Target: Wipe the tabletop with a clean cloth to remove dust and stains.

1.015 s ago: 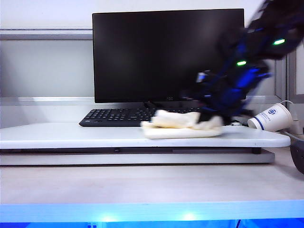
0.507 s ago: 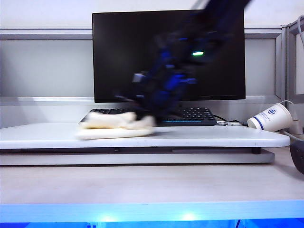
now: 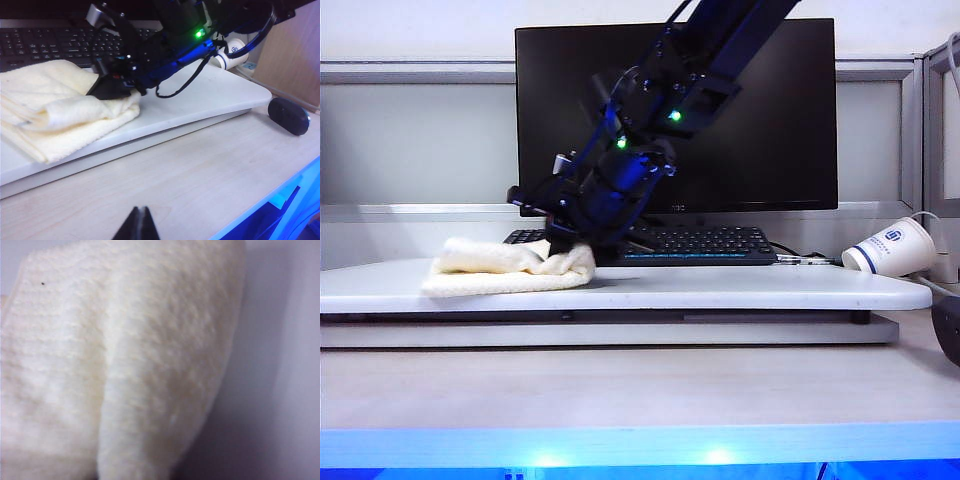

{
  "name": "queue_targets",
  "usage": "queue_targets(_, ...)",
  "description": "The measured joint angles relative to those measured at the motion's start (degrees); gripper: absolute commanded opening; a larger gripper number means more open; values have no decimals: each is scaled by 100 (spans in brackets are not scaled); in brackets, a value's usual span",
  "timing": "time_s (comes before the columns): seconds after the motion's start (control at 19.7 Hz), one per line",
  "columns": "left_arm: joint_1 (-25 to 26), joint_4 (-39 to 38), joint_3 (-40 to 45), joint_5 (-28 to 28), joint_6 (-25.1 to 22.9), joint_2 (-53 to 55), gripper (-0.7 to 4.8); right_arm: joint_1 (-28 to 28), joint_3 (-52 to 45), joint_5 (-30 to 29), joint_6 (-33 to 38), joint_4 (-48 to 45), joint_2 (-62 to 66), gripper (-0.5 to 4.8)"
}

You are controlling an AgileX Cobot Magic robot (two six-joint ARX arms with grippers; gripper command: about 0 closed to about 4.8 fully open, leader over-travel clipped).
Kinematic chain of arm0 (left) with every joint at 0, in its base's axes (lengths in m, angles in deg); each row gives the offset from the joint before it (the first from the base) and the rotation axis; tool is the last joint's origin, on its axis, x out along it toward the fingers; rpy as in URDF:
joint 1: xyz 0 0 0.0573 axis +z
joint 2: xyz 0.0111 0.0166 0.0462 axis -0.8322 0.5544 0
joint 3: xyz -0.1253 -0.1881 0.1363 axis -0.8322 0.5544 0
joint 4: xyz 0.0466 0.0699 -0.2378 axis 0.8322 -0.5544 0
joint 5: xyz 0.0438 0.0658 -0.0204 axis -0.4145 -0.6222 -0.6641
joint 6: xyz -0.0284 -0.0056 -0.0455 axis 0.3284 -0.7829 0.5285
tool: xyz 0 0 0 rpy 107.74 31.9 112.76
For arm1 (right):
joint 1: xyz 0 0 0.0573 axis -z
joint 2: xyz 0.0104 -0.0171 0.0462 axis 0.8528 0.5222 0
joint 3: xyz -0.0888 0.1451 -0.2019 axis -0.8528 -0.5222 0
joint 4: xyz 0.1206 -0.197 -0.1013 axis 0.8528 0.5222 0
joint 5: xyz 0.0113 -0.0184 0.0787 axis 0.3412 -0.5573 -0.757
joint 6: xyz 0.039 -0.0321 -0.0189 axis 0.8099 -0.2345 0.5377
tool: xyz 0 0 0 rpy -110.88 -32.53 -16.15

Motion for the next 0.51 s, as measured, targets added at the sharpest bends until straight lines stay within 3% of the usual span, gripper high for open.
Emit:
queue_targets(0.05,0,0,0,0,2,0,-6,24,0,9,-9,96,-31,479)
queue_targets(0.51,0,0,0,2,2,2,-6,103,-2,428,-356,225,-1047,462)
